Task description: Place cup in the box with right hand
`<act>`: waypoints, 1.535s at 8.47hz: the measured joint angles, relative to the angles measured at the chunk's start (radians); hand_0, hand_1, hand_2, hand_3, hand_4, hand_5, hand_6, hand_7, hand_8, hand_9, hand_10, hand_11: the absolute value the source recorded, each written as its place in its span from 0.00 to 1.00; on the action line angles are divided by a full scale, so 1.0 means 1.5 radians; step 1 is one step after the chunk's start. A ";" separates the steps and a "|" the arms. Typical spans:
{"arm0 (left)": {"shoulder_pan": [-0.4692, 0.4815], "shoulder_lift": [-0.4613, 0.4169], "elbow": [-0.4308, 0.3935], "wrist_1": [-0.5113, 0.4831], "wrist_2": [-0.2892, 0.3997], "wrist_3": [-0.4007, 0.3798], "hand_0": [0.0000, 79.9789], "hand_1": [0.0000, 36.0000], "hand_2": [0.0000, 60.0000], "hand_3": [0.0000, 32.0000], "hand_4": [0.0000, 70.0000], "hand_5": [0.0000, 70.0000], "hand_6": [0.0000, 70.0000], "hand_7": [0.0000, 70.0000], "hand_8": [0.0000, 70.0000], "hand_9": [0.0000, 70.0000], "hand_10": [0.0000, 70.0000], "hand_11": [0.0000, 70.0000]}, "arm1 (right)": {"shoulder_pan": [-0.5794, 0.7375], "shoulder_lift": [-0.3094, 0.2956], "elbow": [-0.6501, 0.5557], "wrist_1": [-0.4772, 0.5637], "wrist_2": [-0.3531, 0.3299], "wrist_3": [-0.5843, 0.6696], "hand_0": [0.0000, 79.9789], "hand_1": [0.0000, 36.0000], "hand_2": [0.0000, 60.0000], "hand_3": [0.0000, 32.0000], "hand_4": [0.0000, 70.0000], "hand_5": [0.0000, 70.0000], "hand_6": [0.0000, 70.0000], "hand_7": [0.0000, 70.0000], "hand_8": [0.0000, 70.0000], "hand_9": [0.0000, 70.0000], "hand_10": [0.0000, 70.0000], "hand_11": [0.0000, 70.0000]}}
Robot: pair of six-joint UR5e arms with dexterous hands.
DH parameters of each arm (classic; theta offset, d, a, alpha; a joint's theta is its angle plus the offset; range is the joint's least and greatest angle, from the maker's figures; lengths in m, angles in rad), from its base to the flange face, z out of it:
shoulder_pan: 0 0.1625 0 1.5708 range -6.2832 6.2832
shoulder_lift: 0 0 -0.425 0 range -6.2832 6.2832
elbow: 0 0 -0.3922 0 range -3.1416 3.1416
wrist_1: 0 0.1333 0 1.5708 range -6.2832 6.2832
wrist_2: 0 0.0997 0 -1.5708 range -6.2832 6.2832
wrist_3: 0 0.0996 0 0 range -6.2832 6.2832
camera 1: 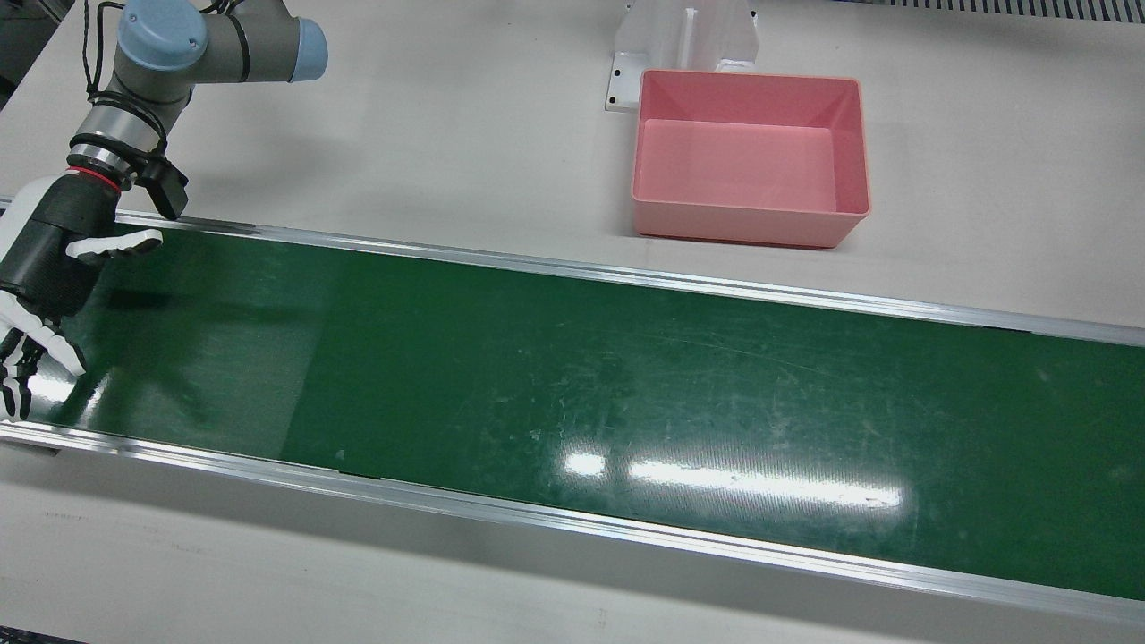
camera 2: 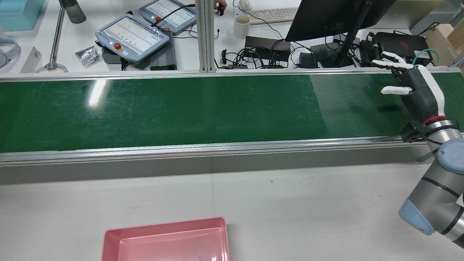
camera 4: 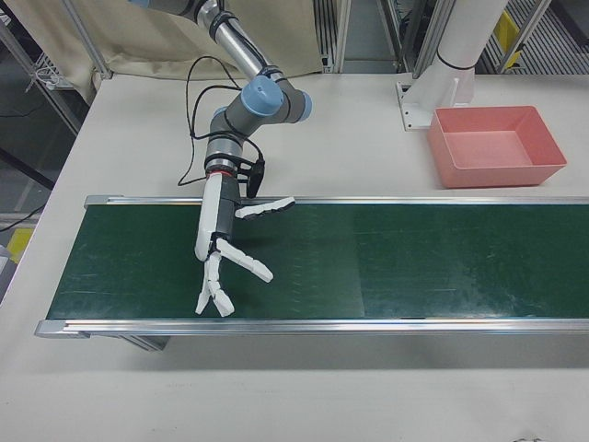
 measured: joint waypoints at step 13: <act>0.000 0.000 0.001 0.000 0.000 0.000 0.00 0.00 0.00 0.00 0.00 0.00 0.00 0.00 0.00 0.00 0.00 0.00 | 0.004 0.000 -0.002 0.001 -0.001 0.005 0.56 0.01 0.00 0.15 0.58 0.02 0.06 0.37 0.13 0.21 0.00 0.00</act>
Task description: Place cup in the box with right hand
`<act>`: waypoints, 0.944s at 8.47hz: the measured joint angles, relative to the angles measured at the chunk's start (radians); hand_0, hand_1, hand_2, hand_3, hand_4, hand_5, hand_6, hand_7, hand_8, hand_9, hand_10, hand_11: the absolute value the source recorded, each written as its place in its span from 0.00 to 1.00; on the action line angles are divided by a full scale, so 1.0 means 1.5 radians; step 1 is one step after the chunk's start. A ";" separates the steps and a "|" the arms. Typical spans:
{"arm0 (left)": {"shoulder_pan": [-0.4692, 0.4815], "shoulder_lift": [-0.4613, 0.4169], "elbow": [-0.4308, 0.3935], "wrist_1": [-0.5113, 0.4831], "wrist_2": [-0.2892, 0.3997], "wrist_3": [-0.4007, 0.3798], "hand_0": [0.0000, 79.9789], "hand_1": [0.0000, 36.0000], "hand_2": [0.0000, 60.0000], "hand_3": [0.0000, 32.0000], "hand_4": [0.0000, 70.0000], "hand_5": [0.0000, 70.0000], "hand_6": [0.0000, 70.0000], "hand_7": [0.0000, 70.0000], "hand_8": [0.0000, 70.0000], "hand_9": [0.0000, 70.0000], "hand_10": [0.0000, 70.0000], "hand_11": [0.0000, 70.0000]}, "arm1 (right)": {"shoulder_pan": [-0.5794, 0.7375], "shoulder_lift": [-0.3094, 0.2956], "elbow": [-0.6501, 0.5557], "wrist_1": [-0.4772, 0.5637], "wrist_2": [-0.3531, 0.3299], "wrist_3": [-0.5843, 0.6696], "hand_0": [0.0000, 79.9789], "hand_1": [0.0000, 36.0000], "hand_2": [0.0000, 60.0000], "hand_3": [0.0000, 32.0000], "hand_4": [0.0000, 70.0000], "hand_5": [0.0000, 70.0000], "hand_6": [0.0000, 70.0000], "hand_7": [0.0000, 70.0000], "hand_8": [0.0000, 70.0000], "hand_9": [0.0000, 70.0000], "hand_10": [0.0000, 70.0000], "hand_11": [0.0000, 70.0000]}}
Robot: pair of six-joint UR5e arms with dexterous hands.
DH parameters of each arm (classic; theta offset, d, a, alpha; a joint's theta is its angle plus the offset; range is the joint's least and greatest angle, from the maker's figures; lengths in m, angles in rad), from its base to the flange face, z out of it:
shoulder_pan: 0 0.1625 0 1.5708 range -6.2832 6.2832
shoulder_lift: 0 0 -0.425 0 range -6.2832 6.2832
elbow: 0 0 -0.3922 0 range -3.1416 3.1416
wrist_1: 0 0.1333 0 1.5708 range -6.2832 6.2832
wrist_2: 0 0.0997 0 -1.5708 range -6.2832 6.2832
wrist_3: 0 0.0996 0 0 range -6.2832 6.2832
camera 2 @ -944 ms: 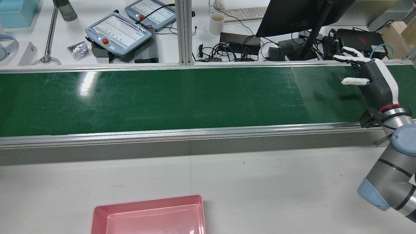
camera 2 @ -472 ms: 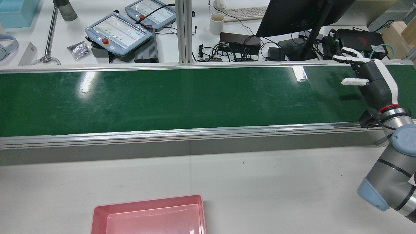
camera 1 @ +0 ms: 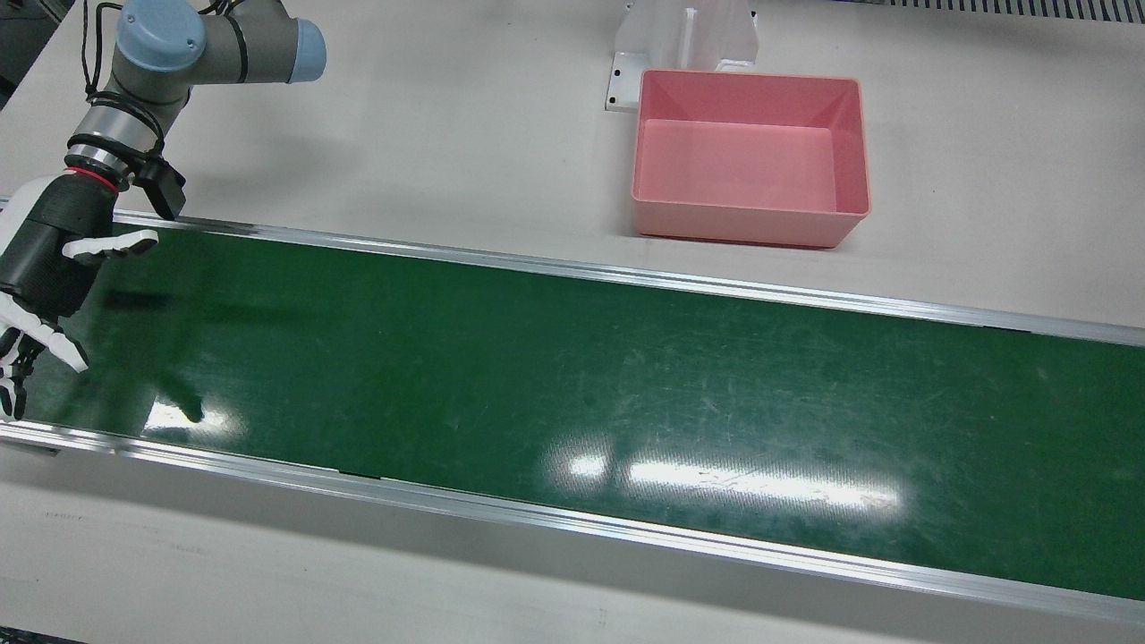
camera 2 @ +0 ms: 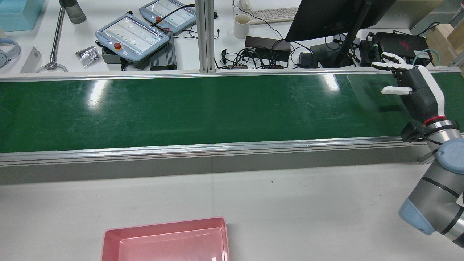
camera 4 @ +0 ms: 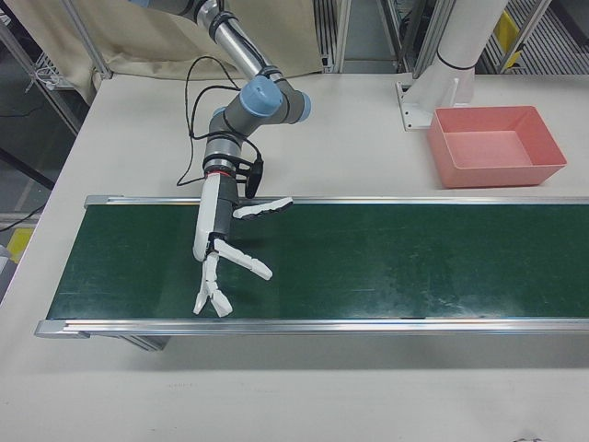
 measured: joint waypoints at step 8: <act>0.000 0.000 0.000 0.000 0.000 0.000 0.00 0.00 0.00 0.00 0.00 0.00 0.00 0.00 0.00 0.00 0.00 0.00 | 0.010 0.000 -0.002 0.000 -0.002 -0.001 0.56 0.01 0.00 0.12 0.63 0.02 0.06 0.39 0.13 0.21 0.00 0.00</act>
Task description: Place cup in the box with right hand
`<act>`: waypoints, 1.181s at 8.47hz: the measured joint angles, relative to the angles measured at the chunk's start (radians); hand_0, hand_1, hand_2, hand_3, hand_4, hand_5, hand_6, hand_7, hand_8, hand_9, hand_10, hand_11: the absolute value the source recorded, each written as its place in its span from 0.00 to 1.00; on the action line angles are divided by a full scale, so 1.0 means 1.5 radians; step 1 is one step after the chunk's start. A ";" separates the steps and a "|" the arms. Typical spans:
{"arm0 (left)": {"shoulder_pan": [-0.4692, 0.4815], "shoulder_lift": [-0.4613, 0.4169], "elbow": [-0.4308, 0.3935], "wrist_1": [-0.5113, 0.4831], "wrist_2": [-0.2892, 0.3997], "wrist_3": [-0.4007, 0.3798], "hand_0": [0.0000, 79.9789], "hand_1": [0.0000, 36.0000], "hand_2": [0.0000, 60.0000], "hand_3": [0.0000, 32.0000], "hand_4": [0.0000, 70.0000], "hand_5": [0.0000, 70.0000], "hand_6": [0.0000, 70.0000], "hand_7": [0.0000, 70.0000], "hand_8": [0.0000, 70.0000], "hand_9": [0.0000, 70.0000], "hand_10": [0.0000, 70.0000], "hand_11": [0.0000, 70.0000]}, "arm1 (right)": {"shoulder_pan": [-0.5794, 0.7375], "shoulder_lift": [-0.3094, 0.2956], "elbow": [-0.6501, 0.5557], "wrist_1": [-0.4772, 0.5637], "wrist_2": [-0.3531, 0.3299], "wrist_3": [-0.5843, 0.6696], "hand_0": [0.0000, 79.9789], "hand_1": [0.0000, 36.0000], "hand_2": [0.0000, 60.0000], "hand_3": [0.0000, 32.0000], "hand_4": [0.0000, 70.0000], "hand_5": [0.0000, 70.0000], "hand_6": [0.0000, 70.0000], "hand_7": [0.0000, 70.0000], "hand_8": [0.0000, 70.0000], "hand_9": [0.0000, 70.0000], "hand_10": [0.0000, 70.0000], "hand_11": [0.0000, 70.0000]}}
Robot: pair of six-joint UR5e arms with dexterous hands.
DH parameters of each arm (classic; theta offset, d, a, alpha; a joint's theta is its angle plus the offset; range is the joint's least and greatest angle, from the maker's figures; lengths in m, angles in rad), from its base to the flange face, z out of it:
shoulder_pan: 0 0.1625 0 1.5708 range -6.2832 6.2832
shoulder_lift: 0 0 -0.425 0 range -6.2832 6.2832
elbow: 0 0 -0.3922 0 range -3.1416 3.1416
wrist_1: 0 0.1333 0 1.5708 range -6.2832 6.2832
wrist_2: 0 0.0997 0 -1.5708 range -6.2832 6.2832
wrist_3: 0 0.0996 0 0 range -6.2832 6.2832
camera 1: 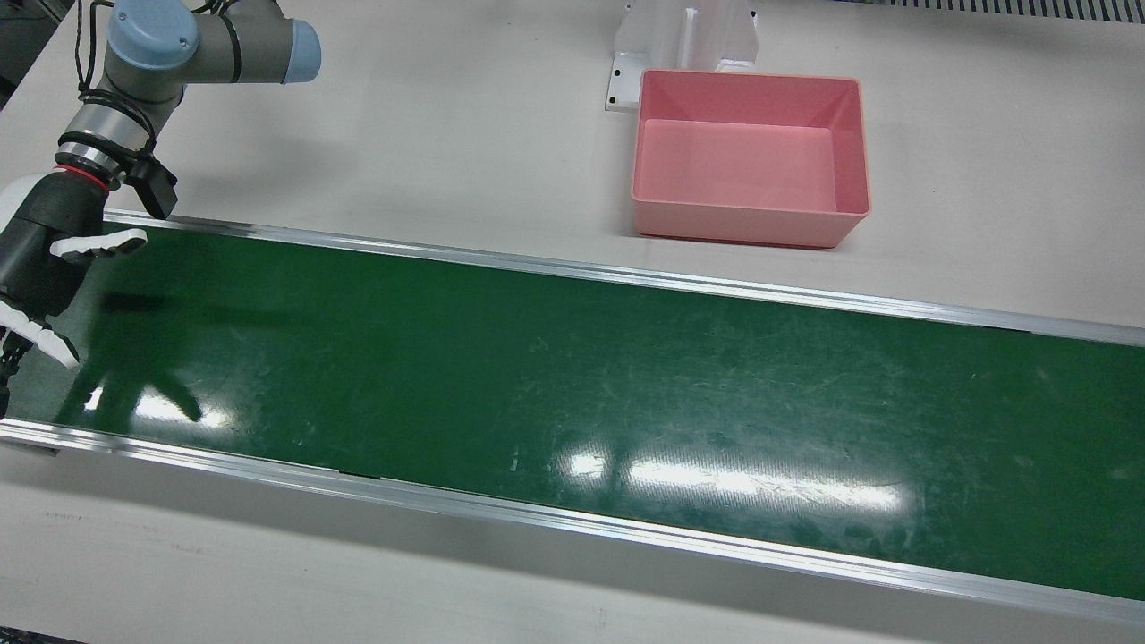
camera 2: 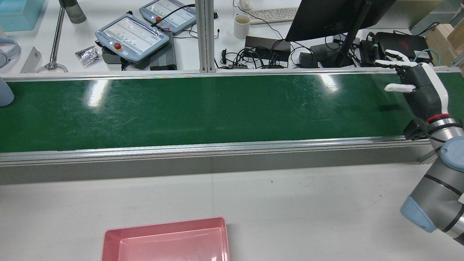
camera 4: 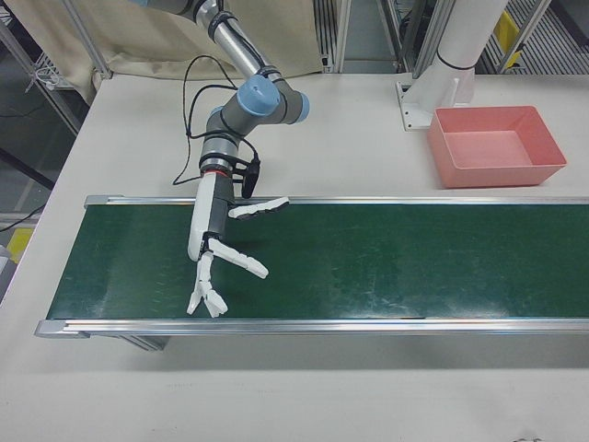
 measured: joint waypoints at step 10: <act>0.001 0.000 0.000 0.000 0.000 0.000 0.00 0.00 0.00 0.00 0.00 0.00 0.00 0.00 0.00 0.00 0.00 0.00 | 0.013 0.023 -0.009 -0.007 -0.001 -0.008 0.55 0.00 0.00 0.17 0.77 0.01 0.07 0.45 0.12 0.23 0.00 0.00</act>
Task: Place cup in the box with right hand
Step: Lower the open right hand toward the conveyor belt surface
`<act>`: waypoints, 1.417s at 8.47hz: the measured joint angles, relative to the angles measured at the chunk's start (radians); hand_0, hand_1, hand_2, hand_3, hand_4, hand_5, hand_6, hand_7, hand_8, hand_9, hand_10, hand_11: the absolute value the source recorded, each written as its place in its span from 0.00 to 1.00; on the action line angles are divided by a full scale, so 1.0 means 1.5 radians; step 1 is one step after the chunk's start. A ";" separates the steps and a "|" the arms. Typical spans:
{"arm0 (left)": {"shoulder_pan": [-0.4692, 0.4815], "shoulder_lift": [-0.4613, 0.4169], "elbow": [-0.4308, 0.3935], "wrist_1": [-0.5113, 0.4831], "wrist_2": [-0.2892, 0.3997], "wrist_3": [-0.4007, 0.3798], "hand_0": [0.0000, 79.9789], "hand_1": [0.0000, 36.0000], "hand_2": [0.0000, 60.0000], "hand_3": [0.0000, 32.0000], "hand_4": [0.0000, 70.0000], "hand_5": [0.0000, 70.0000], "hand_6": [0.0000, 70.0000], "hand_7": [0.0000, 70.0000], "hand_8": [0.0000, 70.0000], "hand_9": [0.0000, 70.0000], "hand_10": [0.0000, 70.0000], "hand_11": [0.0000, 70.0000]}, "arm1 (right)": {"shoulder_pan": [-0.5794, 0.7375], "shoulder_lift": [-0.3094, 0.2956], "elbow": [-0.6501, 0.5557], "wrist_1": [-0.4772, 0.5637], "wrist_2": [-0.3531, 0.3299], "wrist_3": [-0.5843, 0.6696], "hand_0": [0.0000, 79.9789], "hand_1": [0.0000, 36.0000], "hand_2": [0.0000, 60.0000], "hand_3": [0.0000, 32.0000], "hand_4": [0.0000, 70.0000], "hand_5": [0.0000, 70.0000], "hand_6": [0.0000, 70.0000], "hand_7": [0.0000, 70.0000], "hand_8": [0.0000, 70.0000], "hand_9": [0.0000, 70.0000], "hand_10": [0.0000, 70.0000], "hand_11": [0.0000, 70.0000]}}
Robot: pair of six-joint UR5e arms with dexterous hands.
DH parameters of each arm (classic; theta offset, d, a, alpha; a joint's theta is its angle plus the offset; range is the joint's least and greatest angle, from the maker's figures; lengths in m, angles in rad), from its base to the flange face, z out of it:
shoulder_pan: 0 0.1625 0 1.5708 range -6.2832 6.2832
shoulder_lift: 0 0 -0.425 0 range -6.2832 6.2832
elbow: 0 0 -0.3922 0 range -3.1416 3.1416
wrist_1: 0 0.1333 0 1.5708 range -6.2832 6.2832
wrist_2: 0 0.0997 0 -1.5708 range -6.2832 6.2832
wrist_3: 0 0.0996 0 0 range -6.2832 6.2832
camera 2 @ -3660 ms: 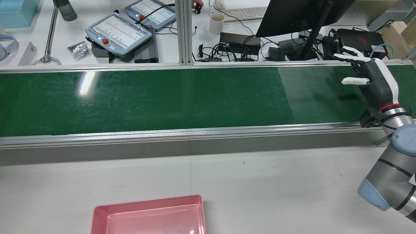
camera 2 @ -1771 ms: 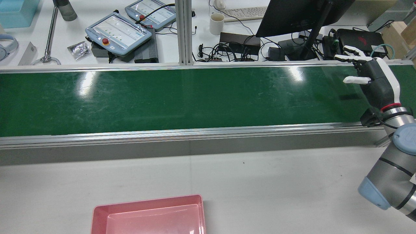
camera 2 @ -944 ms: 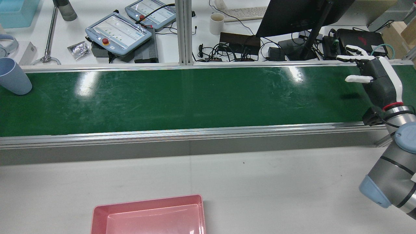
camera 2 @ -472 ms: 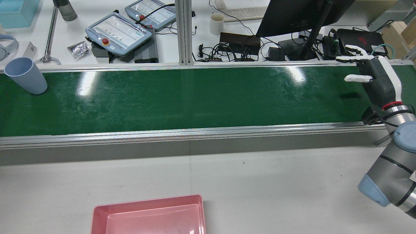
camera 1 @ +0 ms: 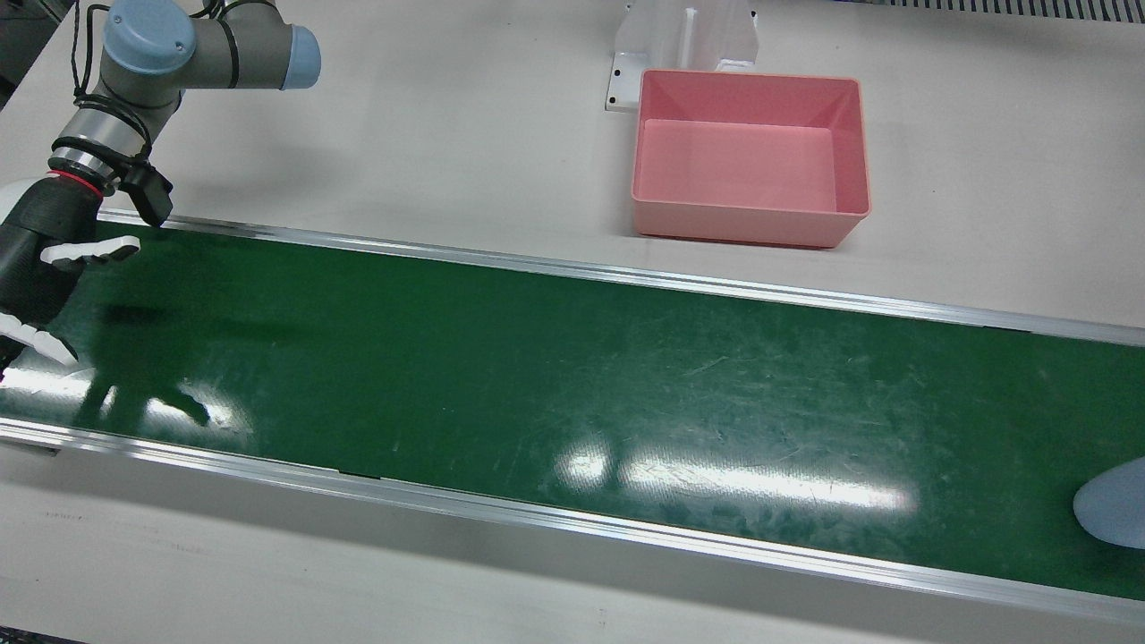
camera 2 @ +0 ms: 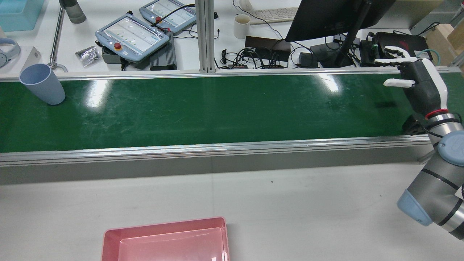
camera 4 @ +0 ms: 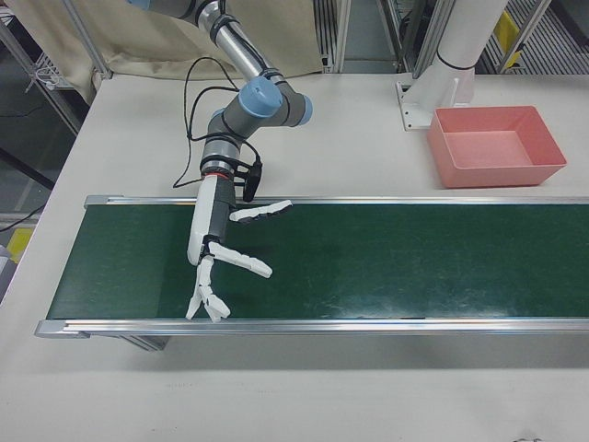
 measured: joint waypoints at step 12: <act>0.000 0.000 0.000 0.000 0.000 0.000 0.00 0.00 0.00 0.00 0.00 0.00 0.00 0.00 0.00 0.00 0.00 0.00 | 0.005 0.064 -0.054 -0.005 -0.001 -0.011 0.55 0.00 0.01 0.20 0.79 0.01 0.07 0.47 0.12 0.23 0.00 0.00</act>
